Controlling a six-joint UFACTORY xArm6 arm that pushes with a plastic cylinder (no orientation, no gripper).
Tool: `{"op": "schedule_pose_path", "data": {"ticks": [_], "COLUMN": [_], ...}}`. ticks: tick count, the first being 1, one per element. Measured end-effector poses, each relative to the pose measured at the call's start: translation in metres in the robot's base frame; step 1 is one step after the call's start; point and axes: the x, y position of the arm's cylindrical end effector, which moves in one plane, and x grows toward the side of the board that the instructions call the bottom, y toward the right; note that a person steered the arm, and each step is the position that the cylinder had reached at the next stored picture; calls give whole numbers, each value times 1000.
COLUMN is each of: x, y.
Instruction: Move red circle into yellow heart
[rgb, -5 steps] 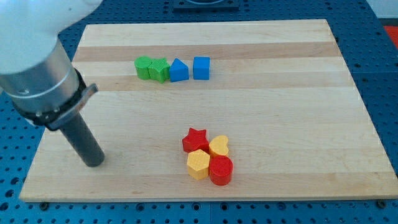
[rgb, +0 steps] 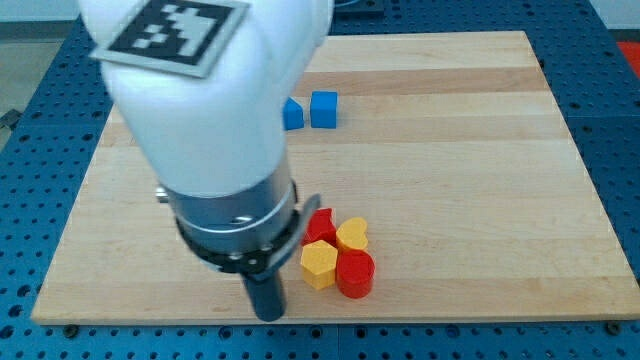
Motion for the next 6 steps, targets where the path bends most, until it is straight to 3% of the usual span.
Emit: {"op": "schedule_pose_path", "data": {"ticks": [3,6], "x": [-2,-94], "y": [115,111]}}
